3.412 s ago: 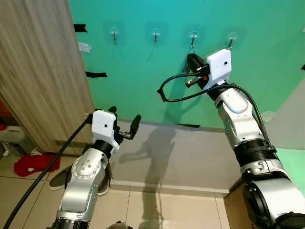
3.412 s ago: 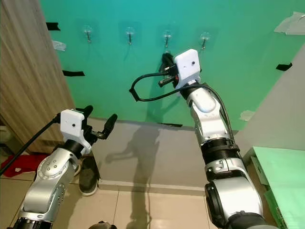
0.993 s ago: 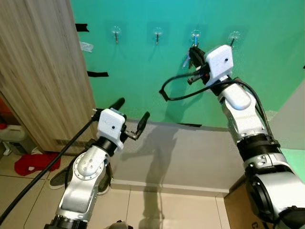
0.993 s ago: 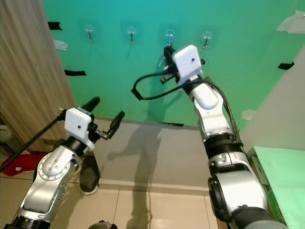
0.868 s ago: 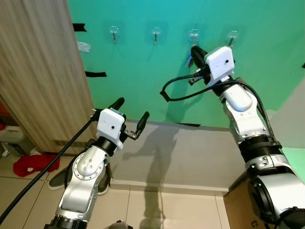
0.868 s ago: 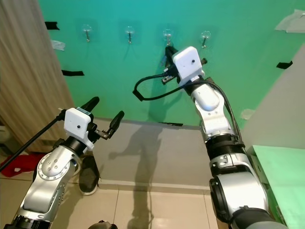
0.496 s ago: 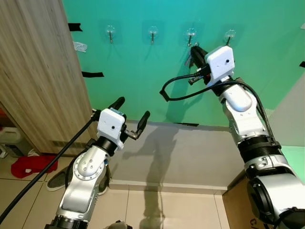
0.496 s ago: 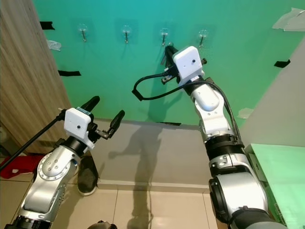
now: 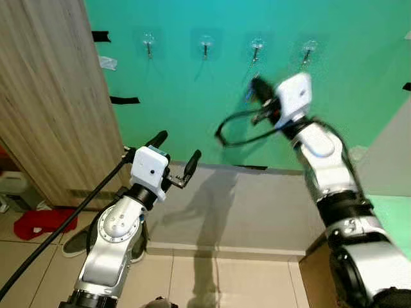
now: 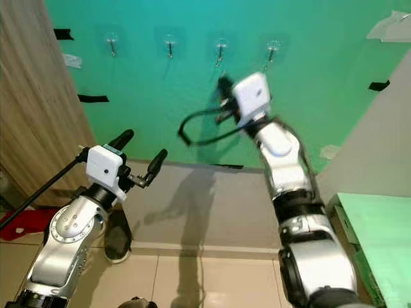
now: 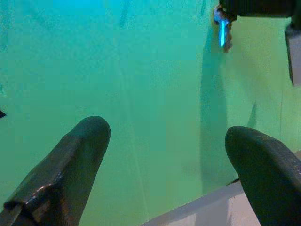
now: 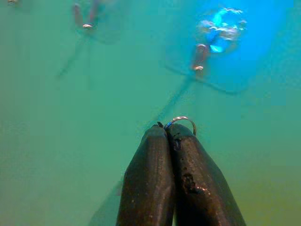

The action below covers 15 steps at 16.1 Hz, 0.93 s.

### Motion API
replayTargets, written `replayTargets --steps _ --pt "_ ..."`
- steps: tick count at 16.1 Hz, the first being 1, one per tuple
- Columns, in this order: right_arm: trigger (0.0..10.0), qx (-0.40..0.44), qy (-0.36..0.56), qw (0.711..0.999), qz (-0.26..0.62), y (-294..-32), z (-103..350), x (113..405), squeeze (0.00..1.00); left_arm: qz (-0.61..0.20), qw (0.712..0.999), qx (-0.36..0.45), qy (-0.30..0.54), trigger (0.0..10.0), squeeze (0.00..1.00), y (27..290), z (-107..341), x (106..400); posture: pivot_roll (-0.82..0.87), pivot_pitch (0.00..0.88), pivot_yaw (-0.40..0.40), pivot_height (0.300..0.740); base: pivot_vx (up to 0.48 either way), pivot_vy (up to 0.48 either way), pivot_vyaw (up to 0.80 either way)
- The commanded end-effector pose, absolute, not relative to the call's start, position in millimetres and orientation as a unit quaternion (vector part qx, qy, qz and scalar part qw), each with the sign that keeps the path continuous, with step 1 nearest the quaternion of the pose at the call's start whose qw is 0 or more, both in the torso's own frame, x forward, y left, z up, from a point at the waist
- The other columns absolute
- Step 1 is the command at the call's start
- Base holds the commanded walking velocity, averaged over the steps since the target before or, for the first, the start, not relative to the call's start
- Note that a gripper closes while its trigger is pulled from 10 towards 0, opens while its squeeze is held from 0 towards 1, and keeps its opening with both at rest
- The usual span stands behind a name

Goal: Hang keys on a hook

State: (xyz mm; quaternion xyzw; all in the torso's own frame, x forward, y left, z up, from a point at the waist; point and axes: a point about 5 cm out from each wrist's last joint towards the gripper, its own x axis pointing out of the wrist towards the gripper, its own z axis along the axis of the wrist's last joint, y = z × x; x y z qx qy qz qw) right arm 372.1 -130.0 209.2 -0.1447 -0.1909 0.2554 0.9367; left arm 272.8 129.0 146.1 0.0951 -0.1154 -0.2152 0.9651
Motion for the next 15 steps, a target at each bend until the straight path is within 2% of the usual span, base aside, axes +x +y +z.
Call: replayTargets --steps 1,3,8,15 --pt "0.0 -0.157 -0.216 0.924 0.275 -122.7 221.4 368.7 0.0 -0.215 0.965 0.1 -0.108 10.0 0.0 128.4 142.8 272.4 0.13 0.0 -0.04 0.74 0.0 0.0 0.0" --pt "0.0 -0.161 -0.244 0.909 0.298 -112.9 233.3 362.9 0.0 -0.214 0.966 0.1 -0.108 10.0 0.0 128.1 142.7 272.8 0.13 0.0 -0.04 0.74 0.0 0.0 0.0" --pt "0.0 -0.141 -0.283 0.905 0.284 -114.7 257.6 360.8 0.0 -0.214 0.966 0.1 -0.109 10.0 0.0 127.0 142.8 272.7 0.13 0.003 -0.042 0.74 0.0 0.0 0.0" --pt "0.0 -0.079 -0.252 0.933 0.244 -132.6 255.3 371.3 0.0 -0.214 0.966 0.101 -0.106 10.0 0.0 126.7 142.2 273.2 0.13 0.003 -0.042 0.74 0.0 0.0 0.0"
